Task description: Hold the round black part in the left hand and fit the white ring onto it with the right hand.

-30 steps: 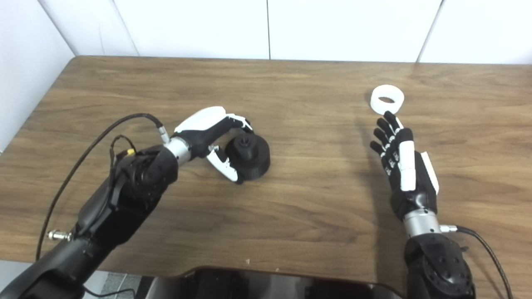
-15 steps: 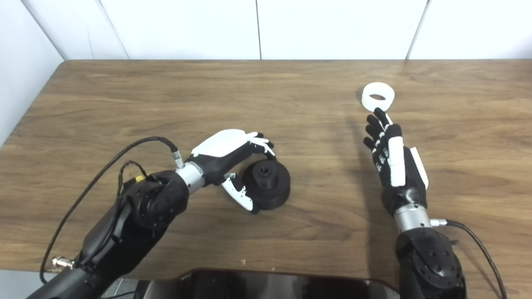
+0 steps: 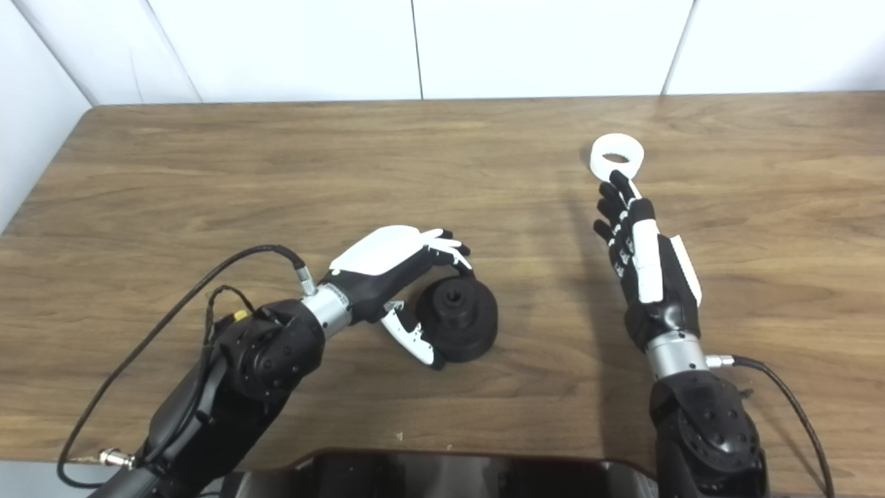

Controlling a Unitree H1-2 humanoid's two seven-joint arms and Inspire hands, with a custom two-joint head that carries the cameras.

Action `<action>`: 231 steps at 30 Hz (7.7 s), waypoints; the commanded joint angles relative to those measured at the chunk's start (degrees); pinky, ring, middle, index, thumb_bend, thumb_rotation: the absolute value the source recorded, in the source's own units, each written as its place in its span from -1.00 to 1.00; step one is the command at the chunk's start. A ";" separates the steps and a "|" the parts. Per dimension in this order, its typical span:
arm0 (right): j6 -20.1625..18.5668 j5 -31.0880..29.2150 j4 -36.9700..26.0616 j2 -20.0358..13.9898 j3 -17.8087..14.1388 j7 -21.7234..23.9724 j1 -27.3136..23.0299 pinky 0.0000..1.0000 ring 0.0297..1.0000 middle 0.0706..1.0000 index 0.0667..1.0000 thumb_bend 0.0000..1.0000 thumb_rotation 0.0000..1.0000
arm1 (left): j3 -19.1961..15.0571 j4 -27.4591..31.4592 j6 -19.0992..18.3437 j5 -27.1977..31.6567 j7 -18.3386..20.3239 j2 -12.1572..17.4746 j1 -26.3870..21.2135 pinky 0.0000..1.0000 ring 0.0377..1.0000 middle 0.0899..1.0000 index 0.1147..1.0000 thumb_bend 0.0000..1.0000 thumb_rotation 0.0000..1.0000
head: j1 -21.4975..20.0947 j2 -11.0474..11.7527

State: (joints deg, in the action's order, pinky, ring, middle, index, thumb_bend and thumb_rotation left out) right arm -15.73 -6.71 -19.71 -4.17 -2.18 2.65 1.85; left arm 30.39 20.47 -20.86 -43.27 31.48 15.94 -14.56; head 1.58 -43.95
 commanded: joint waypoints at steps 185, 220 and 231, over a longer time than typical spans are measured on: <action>10.82 36.43 45.60 -23.65 16.77 6.87 -41.86 0.58 0.71 0.63 0.17 0.61 -0.78 | -4.37 3.19 2.46 -1.85 2.22 -1.71 -0.39 0.66 0.98 0.80 0.19 0.80 -0.66 | -0.07 1.21; 10.02 34.78 30.33 -25.79 14.82 12.38 -39.59 0.55 0.67 0.57 -0.09 0.05 -0.71 | -4.62 1.49 3.27 -1.87 1.47 -1.34 -0.70 0.68 0.97 0.80 0.20 0.80 -0.71 | -0.35 0.90; 5.46 32.60 9.86 -26.04 13.78 20.53 -34.66 0.52 0.65 0.58 -0.09 0.05 -0.71 | -4.59 1.30 2.84 -2.28 1.95 -1.34 -1.21 0.69 0.98 0.80 0.21 0.79 -0.71 | -0.59 0.57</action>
State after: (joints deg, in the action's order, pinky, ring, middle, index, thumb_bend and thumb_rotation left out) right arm -9.53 26.45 -5.65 -29.11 12.73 22.61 -30.84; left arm 26.53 21.31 -19.11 -45.06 34.29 14.48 -13.24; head 0.97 -43.33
